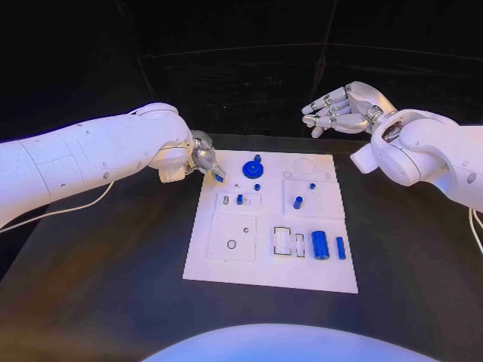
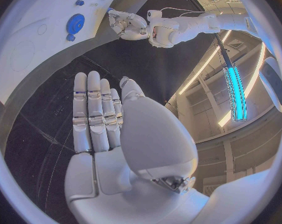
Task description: Assemble the parts on the task board
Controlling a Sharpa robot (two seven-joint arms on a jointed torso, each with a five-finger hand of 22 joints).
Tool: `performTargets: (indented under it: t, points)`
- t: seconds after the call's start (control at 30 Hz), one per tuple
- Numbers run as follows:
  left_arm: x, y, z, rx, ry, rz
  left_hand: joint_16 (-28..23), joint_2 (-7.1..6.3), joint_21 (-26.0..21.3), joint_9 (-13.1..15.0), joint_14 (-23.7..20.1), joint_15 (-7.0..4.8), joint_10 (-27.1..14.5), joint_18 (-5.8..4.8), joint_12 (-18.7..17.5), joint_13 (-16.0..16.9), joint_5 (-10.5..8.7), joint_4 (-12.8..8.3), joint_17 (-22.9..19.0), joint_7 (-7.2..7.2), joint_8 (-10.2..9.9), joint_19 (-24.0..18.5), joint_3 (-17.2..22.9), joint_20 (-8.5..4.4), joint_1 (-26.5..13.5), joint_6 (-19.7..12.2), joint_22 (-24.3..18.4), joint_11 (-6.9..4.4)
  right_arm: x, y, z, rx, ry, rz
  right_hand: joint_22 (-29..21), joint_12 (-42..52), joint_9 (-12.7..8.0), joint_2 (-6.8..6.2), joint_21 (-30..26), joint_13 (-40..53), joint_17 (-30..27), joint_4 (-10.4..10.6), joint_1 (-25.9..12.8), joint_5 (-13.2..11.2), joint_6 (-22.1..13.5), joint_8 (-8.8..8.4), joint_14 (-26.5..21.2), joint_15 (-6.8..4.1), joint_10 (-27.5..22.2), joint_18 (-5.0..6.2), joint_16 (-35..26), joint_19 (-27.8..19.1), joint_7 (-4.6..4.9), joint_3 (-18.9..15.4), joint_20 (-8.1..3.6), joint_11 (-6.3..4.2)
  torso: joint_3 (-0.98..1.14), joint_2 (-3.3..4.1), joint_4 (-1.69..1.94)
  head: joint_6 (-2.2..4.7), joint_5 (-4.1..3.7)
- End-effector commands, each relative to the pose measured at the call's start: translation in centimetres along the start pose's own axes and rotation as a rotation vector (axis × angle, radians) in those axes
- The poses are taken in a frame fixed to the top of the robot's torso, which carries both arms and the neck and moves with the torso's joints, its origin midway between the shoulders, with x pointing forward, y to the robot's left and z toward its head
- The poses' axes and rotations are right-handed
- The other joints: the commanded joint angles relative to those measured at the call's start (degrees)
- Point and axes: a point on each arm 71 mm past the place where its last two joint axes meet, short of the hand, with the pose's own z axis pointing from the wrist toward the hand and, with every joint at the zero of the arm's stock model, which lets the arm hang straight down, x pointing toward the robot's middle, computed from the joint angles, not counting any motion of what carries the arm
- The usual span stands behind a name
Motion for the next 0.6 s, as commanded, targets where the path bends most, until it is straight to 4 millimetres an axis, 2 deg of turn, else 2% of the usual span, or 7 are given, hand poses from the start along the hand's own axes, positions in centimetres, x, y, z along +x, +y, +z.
performTargets:
  t: [0.03, 0.23, 0.37, 0.6]
  points:
    - [0.3, -0.1, -0.4, 0.015, -0.042, -0.077, 0.2, 0.03, -0.2, 0.2, 6.1, -0.12, 0.4, 0.4, 0.0, -0.1, 0.4, -5.9, 15.1, -0.27, 0.5, 1.1, 6.4, 0.12, -0.6, 0.0, 3.0, -0.18, -0.1, 0.1, 0.0, -0.008, 0.0, 0.0, -0.1, -0.2, 0.1, 0.06, -0.3, -0.1, -0.1, 0.2, -0.3, 0.1, -0.2, -0.31, 0.3, 0.14, -0.2, 0.16, -0.3, 0.5, 0.26, 0.0, 0.04, -0.02, 0.02, -0.04, 0.2, 0.05, -0.18]
    - [2.1, 0.4, -1.1, 0.028, -0.047, -0.079, 0.2, -0.19, -0.2, 0.3, 6.1, -0.17, 0.5, 0.38, 0.1, 0.0, 0.48, -6.0, 15.1, -0.34, 0.8, 1.1, 6.9, 0.07, -0.9, -0.1, 3.1, -0.24, -0.1, 0.1, 0.1, -0.007, 0.002, 0.0, -0.1, -0.1, 0.1, 0.06, -0.4, -0.1, -0.1, 0.3, -0.3, 0.1, -0.2, -0.31, 0.3, 0.14, -0.2, 0.16, -0.3, 0.5, 0.26, 0.0, 0.05, -0.02, 0.01, -0.06, 0.15, 0.05, -0.03]
    - [3.1, 0.6, -1.2, 0.029, -0.057, -0.048, 0.2, -0.36, -0.1, 0.5, 6.1, -0.21, 0.7, 0.37, 0.1, 0.1, 0.56, -6.2, 15.1, -0.38, 1.0, 1.2, 7.2, 0.04, -1.1, -0.1, 3.1, -0.28, -0.1, 0.1, 0.1, -0.006, 0.002, -0.001, -0.1, -0.1, 0.1, 0.06, -0.4, -0.1, -0.1, 0.3, -0.3, 0.1, -0.2, -0.31, 0.3, 0.14, -0.2, 0.16, -0.3, 0.5, 0.26, 0.0, 0.05, -0.02, -0.07, -0.03, 0.21, -0.17, -0.03]
    - [4.2, 0.8, -1.1, 0.029, -0.077, 0.0, 0.2, -0.74, -0.1, 0.8, 6.1, -0.31, 0.8, 0.37, 0.1, 0.0, 0.56, -6.1, 15.1, -0.55, 1.7, 1.2, 7.7, -0.04, -1.7, 0.1, 3.2, -0.41, 0.0, 0.1, 0.1, -0.006, 0.003, 0.0, -0.1, -0.1, 0.1, 0.06, -0.4, -0.1, -0.1, 0.3, -0.3, 0.1, -0.2, -0.31, 0.3, 0.14, -0.2, 0.16, -0.3, 0.5, 0.26, 0.0, 0.05, -0.02, -0.01, -0.03, 0.16, -0.25, 0.2]
